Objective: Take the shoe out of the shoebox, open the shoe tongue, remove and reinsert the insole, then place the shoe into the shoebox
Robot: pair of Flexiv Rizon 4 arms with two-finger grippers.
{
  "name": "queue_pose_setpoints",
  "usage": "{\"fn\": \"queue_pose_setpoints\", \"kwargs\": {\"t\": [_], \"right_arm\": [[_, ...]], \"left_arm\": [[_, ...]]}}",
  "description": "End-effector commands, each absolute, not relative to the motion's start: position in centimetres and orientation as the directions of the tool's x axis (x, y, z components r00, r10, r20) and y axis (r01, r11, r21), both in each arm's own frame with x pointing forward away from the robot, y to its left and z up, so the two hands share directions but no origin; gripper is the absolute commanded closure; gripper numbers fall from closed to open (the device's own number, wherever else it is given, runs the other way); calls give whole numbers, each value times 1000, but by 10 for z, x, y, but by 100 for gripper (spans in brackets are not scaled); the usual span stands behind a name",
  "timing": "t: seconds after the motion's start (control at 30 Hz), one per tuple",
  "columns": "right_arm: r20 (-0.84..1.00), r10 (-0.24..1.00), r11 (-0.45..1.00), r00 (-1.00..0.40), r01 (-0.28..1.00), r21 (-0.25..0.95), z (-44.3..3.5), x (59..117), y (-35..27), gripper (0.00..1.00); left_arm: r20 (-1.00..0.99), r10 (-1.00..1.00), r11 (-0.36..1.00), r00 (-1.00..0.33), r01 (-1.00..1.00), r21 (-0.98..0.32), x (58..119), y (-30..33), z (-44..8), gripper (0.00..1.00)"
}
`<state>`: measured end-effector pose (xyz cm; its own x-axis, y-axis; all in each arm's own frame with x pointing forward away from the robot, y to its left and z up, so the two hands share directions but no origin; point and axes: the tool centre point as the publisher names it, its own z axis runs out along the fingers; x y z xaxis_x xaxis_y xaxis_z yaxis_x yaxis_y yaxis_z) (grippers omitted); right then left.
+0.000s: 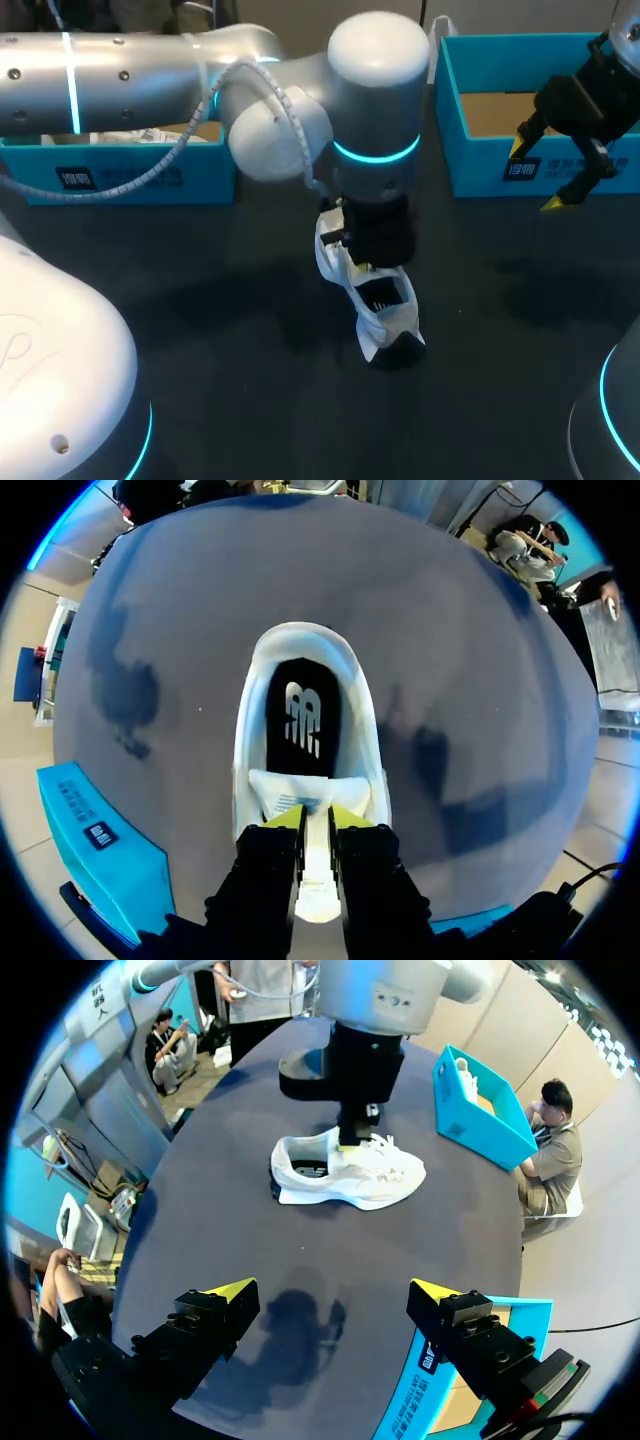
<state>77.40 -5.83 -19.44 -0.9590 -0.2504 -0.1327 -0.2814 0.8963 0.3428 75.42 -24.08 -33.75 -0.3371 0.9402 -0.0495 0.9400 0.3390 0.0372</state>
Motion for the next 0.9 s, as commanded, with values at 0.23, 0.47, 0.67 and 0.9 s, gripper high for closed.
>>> {"fn": "queue_pose_setpoints", "kwargs": {"t": [0.23, 0.47, 0.67, 0.9], "right_arm": [[-130, -252, 897, -959, -281, 342, -195, 776, -58, 0], [-130, -252, 897, -959, -281, 342, -195, 776, -58, 0], [-130, -252, 897, -959, -281, 342, -195, 776, -58, 0], [-130, -252, 897, -959, -281, 342, -195, 776, -58, 0]], "left_arm": [[-132, 918, 383, -373, 922, 55, 758, -241, -321, 85], [-155, 911, 394, -382, 917, 55, 753, -238, -319, 82], [-167, 907, 402, -387, 914, 59, 750, -235, -325, 81], [-242, 869, 455, -432, 889, 48, 746, -235, -336, 82]]}}
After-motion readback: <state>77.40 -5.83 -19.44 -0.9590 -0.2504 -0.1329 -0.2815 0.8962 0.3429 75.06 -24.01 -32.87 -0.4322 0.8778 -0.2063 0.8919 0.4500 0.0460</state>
